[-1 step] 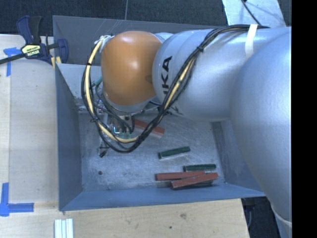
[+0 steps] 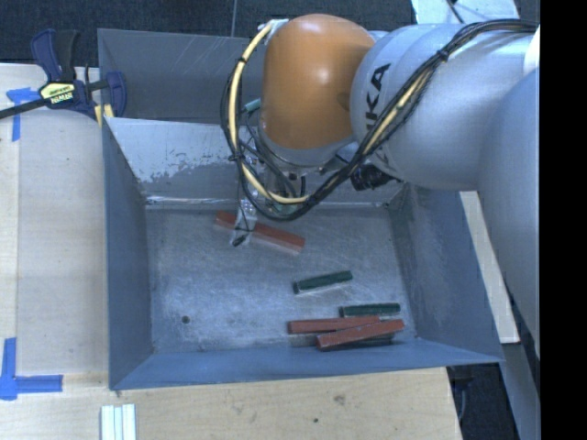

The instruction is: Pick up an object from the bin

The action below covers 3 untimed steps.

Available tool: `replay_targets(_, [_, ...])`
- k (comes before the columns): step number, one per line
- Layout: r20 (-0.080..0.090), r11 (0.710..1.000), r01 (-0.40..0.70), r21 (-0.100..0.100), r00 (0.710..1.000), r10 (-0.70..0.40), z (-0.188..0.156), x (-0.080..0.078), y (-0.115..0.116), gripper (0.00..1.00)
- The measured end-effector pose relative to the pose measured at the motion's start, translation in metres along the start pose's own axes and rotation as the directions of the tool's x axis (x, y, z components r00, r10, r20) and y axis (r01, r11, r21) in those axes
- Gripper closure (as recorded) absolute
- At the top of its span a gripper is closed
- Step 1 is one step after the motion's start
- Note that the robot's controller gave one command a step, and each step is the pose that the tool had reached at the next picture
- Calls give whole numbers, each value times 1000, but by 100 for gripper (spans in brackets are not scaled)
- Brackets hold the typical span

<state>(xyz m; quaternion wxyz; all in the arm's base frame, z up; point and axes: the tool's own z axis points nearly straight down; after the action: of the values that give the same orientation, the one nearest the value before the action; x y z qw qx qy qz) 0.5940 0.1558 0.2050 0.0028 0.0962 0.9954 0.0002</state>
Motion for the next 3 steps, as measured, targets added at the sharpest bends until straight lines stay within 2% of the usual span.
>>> replay_targets(1, [-4, 991, 134, 0, 991, -134, 135, -19, -6, 0])
replay_targets(2, [-5, 986, 167, 3, 986, -167, 133, -40, -66, 0])
replay_targets(3, [-4, 986, 169, -1, 986, -169, 132, -39, -61, 100])
